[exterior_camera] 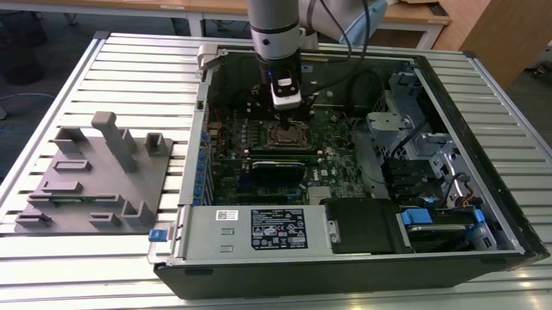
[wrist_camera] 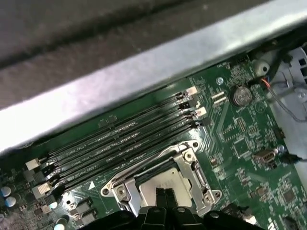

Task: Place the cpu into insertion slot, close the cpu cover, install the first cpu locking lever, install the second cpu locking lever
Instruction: 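Install the first cpu locking lever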

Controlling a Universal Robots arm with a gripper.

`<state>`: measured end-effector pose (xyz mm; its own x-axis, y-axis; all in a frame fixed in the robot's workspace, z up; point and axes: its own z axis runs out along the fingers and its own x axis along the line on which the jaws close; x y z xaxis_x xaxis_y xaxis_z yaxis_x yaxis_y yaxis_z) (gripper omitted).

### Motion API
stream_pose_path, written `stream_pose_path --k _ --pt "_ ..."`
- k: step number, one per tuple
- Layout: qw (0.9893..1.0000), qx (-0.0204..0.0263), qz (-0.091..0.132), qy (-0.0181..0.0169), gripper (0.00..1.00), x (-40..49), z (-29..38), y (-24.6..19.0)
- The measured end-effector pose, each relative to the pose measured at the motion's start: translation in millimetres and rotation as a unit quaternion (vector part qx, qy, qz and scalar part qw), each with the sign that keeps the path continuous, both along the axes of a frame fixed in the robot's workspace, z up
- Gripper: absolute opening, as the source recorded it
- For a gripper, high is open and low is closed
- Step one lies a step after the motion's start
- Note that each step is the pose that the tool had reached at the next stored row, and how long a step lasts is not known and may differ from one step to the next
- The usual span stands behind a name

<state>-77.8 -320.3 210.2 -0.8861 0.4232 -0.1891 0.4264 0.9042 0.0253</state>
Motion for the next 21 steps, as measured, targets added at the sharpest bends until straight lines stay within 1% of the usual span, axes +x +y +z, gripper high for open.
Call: stream_pose_path --k 5,9,14,15,16,18,19,21 --pt "0.9997 0.0000 0.024 0.0002 0.10 1.5 -0.9 0.0" --pt "0.9990 -0.0020 0.044 0.0005 0.10 1.8 -1.8 0.0" --pt "0.9990 -0.0022 0.045 0.0005 0.10 1.8 -1.9 0.0" --pt "0.9990 -0.0026 0.045 0.0027 0.10 1.8 -2.1 0.0" --pt "0.9989 -0.0031 0.045 0.0078 0.10 1.9 -2.5 0.0" --pt "0.9988 -0.0040 0.045 0.0203 0.10 1.8 -3.1 0.0" --pt "0.9987 -0.0045 0.045 0.0252 0.10 1.8 -3.3 0.0" --pt "0.9986 -0.0047 0.045 0.0257 0.10 1.8 -3.3 0.0"
